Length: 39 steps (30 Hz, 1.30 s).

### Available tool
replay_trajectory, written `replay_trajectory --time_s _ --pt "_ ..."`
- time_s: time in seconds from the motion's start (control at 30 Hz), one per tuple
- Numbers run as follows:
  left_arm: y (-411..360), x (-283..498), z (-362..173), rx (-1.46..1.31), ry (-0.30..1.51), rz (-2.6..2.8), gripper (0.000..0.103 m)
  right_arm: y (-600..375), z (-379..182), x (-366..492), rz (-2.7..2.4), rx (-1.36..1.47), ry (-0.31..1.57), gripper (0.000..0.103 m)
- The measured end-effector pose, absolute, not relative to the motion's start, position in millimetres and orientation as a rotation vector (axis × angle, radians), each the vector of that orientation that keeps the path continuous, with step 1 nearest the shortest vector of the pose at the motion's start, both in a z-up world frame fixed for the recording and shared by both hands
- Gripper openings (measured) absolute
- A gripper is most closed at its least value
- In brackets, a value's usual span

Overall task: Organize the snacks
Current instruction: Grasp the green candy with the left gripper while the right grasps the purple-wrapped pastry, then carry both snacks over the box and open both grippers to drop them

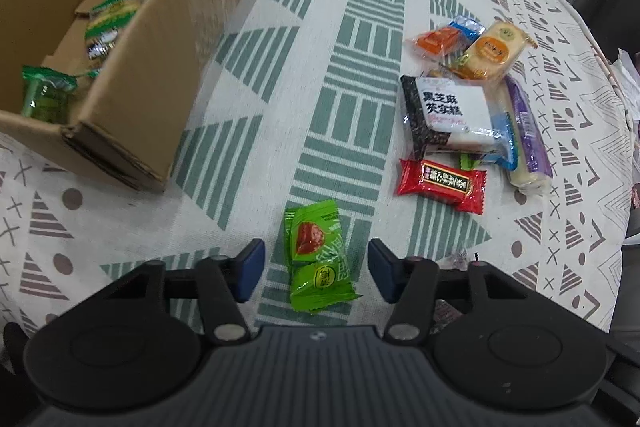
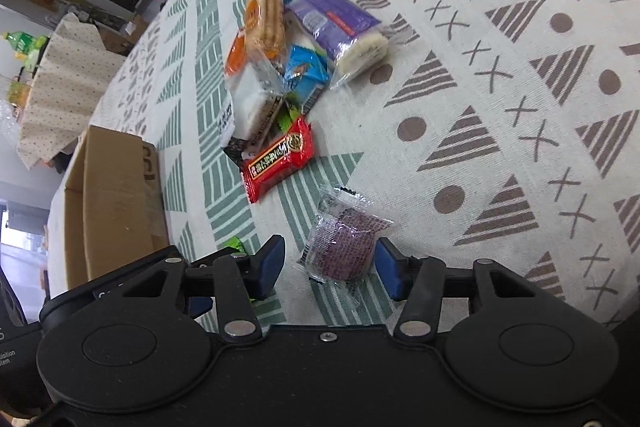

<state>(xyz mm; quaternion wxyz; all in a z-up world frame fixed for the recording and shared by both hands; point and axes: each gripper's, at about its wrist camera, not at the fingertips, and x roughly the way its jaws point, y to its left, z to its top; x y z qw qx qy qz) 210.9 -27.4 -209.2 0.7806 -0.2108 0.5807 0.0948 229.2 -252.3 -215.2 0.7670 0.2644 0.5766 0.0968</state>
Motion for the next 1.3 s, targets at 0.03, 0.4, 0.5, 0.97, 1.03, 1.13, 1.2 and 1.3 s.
replay_trajectory --time_s 0.03,0.4,0.5,0.97,1.03,1.13,1.2,1.3 --pt "-27.3 210.7 -211.0 -0.459 1.256 0.206 0.044 -249.9 -216.8 230.4 0.206 0.564 1.256 0.051" --pt "-25.3 205.8 -197.2 -0.48 1.189 0.205 0.028 -234.1 -213.9 234.9 0.197 0.461 1.21 0.032" --pt "-23.9 206.7 -184.4 -0.482 1.159 0.198 0.028 -234.7 -204.9 234.0 0.199 0.456 1.187 0.031" --pt "-17.1 213.9 -123.5 -0.399 1.016 0.114 0.028 -231.7 -147.5 234.6 0.216 0.464 1.046 0.031" --pt "-13.7 214.1 -115.9 -0.386 0.992 0.1 0.028 -229.9 -139.4 235.5 0.22 0.461 1.028 0.031" --pt "-8.9 213.4 -106.6 -0.372 0.947 0.082 0.028 -223.8 -126.9 236.9 0.231 0.451 1.0 0.031" --pt "-2.4 211.6 -104.3 -0.399 0.932 0.081 0.028 -218.8 -118.9 237.6 0.242 0.444 0.983 0.031" --pt "7.6 209.7 -101.6 -0.436 0.919 0.075 0.028 -210.2 -109.0 237.6 0.258 0.413 0.962 0.031"
